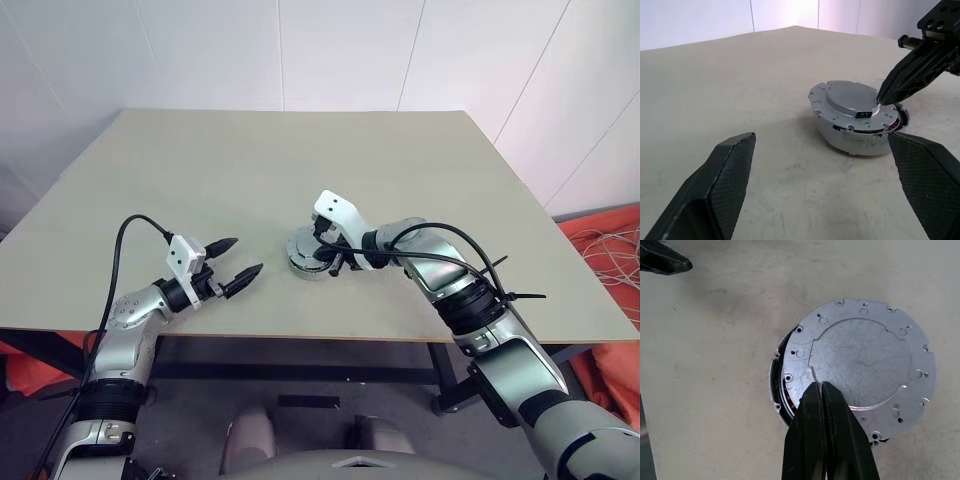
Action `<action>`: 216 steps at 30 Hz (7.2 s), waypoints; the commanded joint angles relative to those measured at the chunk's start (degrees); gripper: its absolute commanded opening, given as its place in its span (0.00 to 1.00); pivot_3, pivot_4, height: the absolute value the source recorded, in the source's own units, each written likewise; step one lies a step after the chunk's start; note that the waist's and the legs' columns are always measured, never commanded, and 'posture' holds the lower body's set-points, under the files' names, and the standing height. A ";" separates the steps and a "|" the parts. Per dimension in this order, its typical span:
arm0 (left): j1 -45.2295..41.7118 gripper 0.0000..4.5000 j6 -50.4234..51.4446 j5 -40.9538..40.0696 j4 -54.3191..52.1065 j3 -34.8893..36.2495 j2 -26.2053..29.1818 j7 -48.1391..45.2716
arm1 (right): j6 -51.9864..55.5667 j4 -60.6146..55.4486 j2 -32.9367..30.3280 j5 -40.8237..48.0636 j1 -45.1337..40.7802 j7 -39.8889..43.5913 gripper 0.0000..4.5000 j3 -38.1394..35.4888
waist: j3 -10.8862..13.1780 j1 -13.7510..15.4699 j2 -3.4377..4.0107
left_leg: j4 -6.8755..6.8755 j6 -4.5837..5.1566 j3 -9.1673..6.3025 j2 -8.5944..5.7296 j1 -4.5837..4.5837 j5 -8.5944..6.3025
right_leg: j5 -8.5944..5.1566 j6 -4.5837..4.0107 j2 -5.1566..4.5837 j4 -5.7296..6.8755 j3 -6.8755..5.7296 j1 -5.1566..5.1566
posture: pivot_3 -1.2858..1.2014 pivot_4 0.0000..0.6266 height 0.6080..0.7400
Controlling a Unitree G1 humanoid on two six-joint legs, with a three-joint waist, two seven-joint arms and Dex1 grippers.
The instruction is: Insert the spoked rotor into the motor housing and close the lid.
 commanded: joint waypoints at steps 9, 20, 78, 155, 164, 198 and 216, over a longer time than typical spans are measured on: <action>-0.97 1.00 -1.19 -0.40 -0.93 0.64 0.44 -0.30 | -2.23 0.72 3.80 9.55 -3.00 -4.52 0.21 -15.94 | 0.00 0.00 0.00 | -0.02 -0.02 0.01 0.00 -0.06 0.01 | 0.15 -0.26 0.01 -0.01 0.00 -0.06 | 0.52 0.00 1.00; -1.04 1.00 -0.90 -0.38 -1.24 0.61 0.52 -0.14 | -9.46 3.18 3.98 7.30 0.68 -4.39 0.99 -10.51 | 0.00 -0.07 0.00 | -0.03 -0.02 0.01 0.00 -0.06 0.01 | 0.11 -0.21 0.00 -0.02 0.00 -0.06 | 0.52 0.00 1.00; -0.47 1.00 -0.33 -0.46 -2.32 0.50 0.39 0.06 | -17.63 12.44 3.23 -0.55 -0.57 1.20 0.69 -3.78 | 0.01 -0.18 -0.01 | -0.05 0.00 0.01 0.00 -0.10 0.00 | 0.14 -0.26 0.00 -0.05 0.00 -0.09 | 0.52 0.00 1.00; 1.29 1.00 5.18 -4.12 -6.27 1.72 3.61 -2.90 | -14.26 13.29 3.42 -1.07 1.48 -0.81 0.69 -3.09 | -0.01 -0.30 -0.01 | -0.14 -0.01 0.01 -0.01 -0.01 0.00 | -0.08 0.10 0.00 -0.07 0.02 -0.06 | 0.52 0.00 1.00; 0.91 1.00 5.19 -4.02 -6.06 1.52 3.55 -3.00 | -13.82 13.61 2.77 -1.37 0.80 -0.46 0.69 -2.95 | -0.01 -0.25 -0.01 | -0.14 -0.01 0.01 -0.01 0.00 0.00 | -0.08 0.10 0.00 -0.08 0.03 -0.05 | 0.52 0.00 1.00; 0.31 1.00 4.95 -3.61 -5.46 1.24 3.06 -2.99 | -12.86 15.08 3.56 1.48 0.68 1.45 0.69 -5.08 | -0.05 -0.19 -0.03 | -0.57 0.05 0.04 -0.16 0.85 -0.04 | -0.22 0.30 -0.19 -0.49 0.05 0.71 | 0.52 0.00 1.00; 0.74 1.00 5.00 -3.58 -5.91 1.24 2.97 -2.93 | -14.46 15.39 1.65 -1.58 1.46 0.80 0.69 -1.80 | -0.05 -0.20 -0.04 | -0.89 0.05 0.07 -0.16 0.79 -0.05 | -0.16 0.21 -0.16 -0.92 0.01 0.74 | 0.52 0.00 1.00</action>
